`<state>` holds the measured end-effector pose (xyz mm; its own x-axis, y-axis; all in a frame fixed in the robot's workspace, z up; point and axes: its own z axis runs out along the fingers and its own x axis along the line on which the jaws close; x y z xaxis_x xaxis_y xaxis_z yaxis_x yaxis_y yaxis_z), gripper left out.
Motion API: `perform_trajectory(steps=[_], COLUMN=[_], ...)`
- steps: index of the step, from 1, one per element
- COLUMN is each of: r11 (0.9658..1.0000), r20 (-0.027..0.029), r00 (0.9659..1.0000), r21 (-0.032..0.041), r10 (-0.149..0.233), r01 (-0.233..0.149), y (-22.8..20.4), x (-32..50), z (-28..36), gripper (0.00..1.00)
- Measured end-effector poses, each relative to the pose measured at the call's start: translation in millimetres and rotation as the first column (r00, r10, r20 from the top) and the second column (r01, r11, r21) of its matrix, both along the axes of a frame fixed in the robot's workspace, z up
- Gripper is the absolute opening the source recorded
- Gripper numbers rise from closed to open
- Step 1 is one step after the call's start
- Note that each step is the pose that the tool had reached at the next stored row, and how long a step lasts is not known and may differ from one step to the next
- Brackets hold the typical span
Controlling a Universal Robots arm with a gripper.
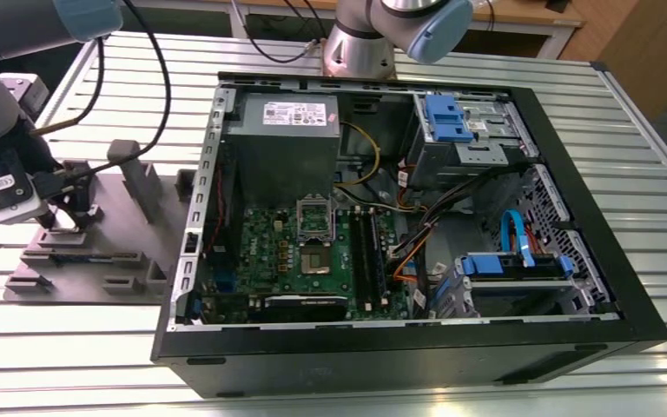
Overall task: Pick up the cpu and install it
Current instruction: 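Pick up the cpu and move it towards the insertion slot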
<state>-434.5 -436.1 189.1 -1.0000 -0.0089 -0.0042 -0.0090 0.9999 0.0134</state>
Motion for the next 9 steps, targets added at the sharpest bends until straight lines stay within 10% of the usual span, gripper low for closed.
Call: perform_trajectory(steps=[9], r11=[1.0], r20=[0.0], r00=[1.0], r21=[0.0], r10=[0.0], r01=[0.0], y=[0.0], x=[-0.3], z=[-5.4], gripper=[0.47])
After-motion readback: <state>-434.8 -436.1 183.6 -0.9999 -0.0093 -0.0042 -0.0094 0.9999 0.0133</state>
